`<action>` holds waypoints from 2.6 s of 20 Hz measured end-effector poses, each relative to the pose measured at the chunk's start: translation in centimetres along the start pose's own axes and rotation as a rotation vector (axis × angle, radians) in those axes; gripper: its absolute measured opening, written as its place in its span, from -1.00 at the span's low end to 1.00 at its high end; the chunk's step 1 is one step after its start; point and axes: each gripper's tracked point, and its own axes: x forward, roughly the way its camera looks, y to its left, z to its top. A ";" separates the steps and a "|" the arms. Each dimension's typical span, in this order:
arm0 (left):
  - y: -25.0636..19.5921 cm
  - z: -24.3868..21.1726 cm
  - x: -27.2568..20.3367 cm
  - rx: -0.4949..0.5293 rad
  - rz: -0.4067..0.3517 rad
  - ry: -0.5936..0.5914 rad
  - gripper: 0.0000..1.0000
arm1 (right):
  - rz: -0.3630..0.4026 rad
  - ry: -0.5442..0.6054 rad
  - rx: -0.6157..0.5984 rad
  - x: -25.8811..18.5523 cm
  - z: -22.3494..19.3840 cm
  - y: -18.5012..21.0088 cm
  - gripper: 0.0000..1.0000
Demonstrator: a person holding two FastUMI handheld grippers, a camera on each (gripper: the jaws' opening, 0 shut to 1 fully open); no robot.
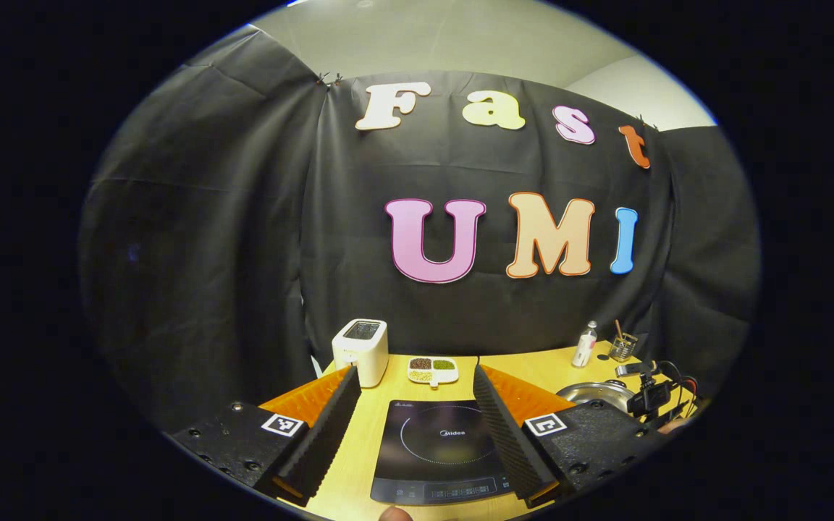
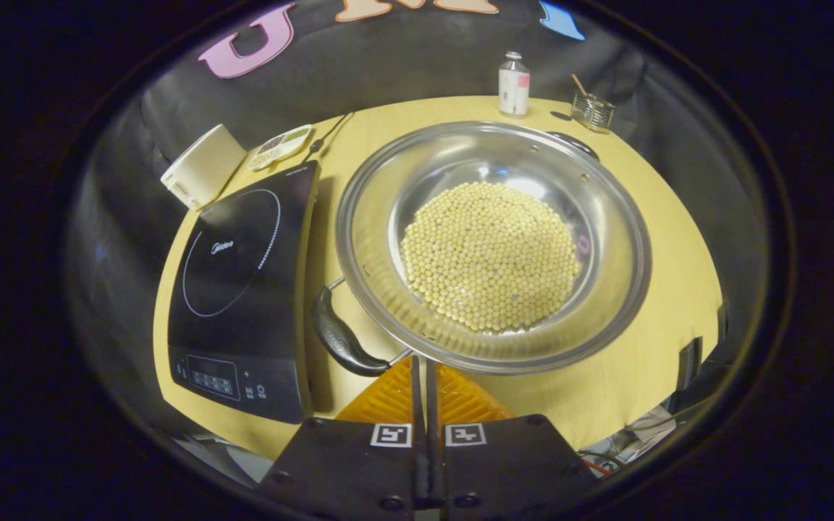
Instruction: First push the handle of the pot to place it horizontally, then grasp the pot with both hands and set it on the induction cooktop.
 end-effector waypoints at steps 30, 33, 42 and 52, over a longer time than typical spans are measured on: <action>-2.3 0.2 -1.5 0.022 -0.051 0.036 0.90 | 0.159 -0.031 0.266 0.0 5.0 5.7 -0.94; -4.9 -1.0 -0.9 -0.005 -0.111 0.081 0.84 | 0.143 -0.100 0.241 -1.7 6.3 2.3 -0.93; -14.1 -6.8 2.6 -0.051 -0.235 0.266 0.91 | 0.025 -0.223 0.019 -4.3 9.6 -8.7 0.25; -21.3 -15.6 8.2 -0.274 -0.167 0.544 0.92 | 0.037 -0.281 -0.099 -2.7 16.2 -18.5 0.75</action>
